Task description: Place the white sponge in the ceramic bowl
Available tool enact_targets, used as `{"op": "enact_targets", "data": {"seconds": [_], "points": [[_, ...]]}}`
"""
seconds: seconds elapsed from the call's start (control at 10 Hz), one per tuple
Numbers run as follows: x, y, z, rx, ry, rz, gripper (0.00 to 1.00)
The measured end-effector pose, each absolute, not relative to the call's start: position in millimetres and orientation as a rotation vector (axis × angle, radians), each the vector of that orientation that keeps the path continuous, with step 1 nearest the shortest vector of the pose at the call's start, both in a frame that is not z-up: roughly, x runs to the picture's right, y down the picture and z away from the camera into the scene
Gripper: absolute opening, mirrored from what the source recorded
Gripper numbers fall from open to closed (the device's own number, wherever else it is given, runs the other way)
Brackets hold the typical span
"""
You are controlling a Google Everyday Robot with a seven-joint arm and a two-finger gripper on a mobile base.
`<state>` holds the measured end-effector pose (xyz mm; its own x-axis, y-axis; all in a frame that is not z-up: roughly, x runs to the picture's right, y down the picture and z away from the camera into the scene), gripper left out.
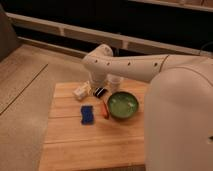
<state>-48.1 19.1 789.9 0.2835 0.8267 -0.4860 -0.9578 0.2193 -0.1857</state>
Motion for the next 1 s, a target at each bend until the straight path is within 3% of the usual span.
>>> {"op": "enact_targets", "data": {"seconds": [0.5,1.0], "points": [[-116,57,807,-0.622,0.330,1.140,0.65],[-123,106,818,-0.763,0.434,1.105,0.65]]}}
